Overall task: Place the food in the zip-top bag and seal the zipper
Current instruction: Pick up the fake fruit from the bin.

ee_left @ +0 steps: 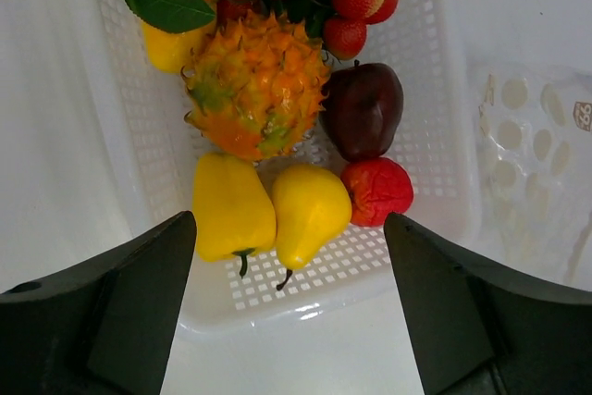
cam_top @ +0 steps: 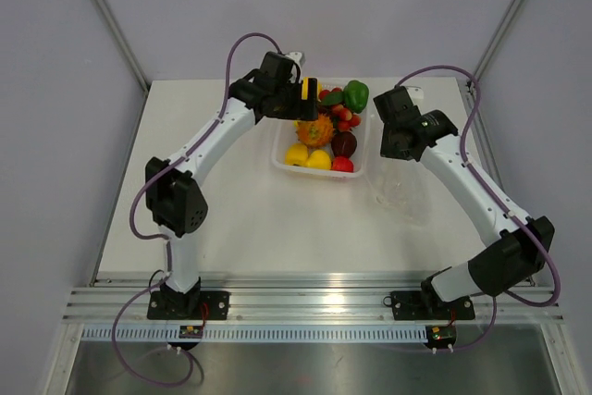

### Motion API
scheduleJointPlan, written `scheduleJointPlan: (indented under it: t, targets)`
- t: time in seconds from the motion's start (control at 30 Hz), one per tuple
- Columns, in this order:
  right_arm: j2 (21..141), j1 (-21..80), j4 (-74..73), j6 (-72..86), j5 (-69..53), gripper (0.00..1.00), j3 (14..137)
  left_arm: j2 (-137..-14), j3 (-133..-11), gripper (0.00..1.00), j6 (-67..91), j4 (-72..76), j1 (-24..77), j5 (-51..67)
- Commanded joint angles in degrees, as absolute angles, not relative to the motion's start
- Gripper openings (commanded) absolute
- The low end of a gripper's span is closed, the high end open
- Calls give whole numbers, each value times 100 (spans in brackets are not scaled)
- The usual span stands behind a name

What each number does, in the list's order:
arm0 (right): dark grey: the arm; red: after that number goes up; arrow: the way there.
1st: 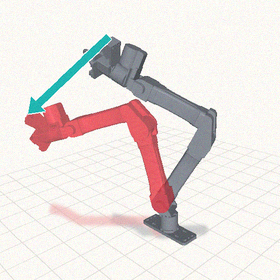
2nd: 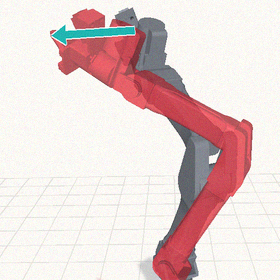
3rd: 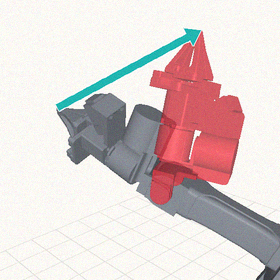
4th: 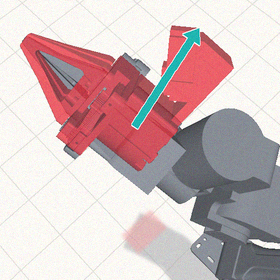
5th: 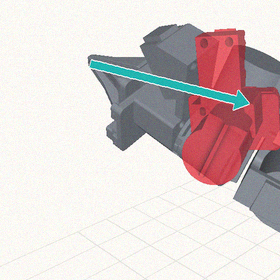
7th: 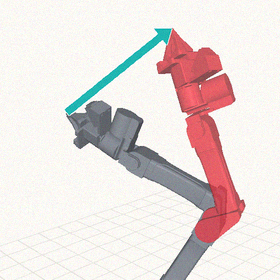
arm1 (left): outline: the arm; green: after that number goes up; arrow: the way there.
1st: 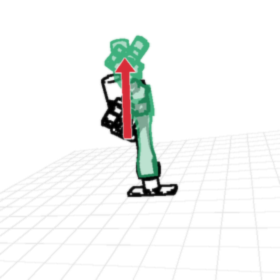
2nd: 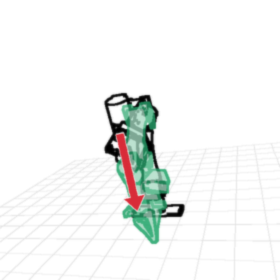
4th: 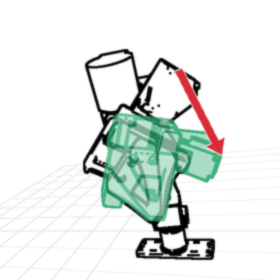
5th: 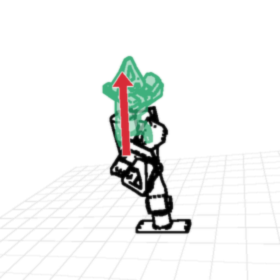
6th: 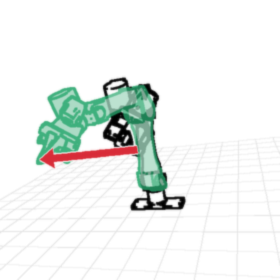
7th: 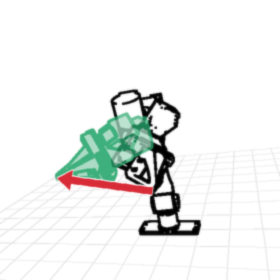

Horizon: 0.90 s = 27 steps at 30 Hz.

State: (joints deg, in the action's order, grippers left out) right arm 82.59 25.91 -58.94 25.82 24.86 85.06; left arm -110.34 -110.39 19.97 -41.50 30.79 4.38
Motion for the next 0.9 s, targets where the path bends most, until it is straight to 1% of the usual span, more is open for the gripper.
scheduleJointPlan:
  t: [0.0, 0.07, 0.17, 0.3, 0.47, 0.6, 0.73, 0.87]
  targets:
    - [8411, 2575, -5590, 2435, 2241, 0, 8578, -11511, -11820, 86, 2048, -3858, 2945, 184]
    - [8429, 2575, -5546, 2434, 2250, 0, 8560, -11750, -12241, 85, 2030, -3841, 2822, 272]
    - [8403, 2575, -5528, 2382, 2241, 0, 8578, -12067, -12392, 85, 1882, -3350, 2698, 325]
    - [8332, 2575, -5546, 2355, 2294, 0, 8587, -12462, -12611, 88, 1723, -2699, 2602, -156]
    - [8253, 2575, -5529, 2355, 2268, 0, 8561, -13173, -13139, 88, 1556, -2058, 2566, -272]
    - [8314, 2575, -5467, 2320, 2250, 0, 8543, -13490, -13095, 85, 1389, -1092, 2566, -369]
    - [8446, 2575, -5458, 2303, 2241, 0, 8526, -14027, -13718, 84, 1257, -959, 2566, -457]
    - [8525, 2575, -5432, 2303, 2188, 0, 8517, -14264, -13798, 80, 1301, -694, 2575, -352]
